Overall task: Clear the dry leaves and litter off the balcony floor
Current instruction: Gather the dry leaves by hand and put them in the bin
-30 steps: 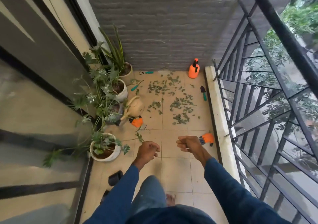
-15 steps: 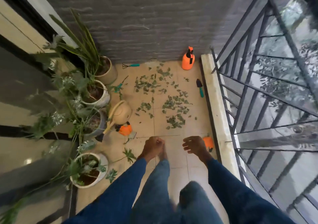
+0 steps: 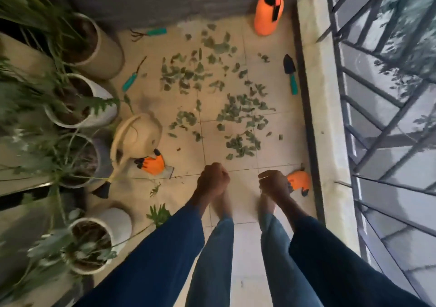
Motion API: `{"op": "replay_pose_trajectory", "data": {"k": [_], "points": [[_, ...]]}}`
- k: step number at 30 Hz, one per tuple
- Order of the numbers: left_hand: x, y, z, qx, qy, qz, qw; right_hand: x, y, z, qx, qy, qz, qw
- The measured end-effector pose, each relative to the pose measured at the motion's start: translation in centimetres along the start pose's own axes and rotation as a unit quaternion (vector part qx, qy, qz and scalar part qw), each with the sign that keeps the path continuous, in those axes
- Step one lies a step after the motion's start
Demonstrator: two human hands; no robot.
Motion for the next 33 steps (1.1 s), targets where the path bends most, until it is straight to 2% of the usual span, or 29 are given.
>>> {"op": "replay_pose_trajectory", "data": {"k": [3,4,8,15,20,27,33], "points": [[-1.3,3.3,8.4,0.018,-0.027,0.008,0.999,-0.5,0.5,6.9,-0.015,0.006,-0.067,0.998],[-1.9,4.5,11.0,0.021,-0.036,0.011,0.999,-0.6,0.4,9.3,0.003,-0.006,-0.081,0.997],[-4.5,9.7,21.5,0.028,-0.053,0.017,0.998,1.0,1.1,19.4,0.053,-0.054,-0.087,0.993],[-6.9,13.9,35.4,0.066,-0.055,0.040,0.995,2.5,3.3,31.8,0.106,-0.106,-0.089,0.985],[-7.8,15.3,39.3,0.083,-0.077,0.044,0.993,2.8,5.4,34.3,0.166,-0.134,-0.112,0.971],[-9.4,15.9,40.8,0.108,-0.036,0.061,0.992,5.8,4.6,33.8,0.140,-0.144,-0.058,0.978],[-9.7,14.8,40.9,0.115,-0.017,-0.002,0.993,5.2,3.5,32.8,0.123,-0.184,0.008,0.975]]}}
Point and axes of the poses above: each hand's wrist, its own z-axis towards the middle knuckle, its own y-axis out of the palm, x = y × z, the point moved 4 cm from there along z, towards the middle knuckle, and after that the axes turned 12 degrees about -x, right-handed, at the moved point
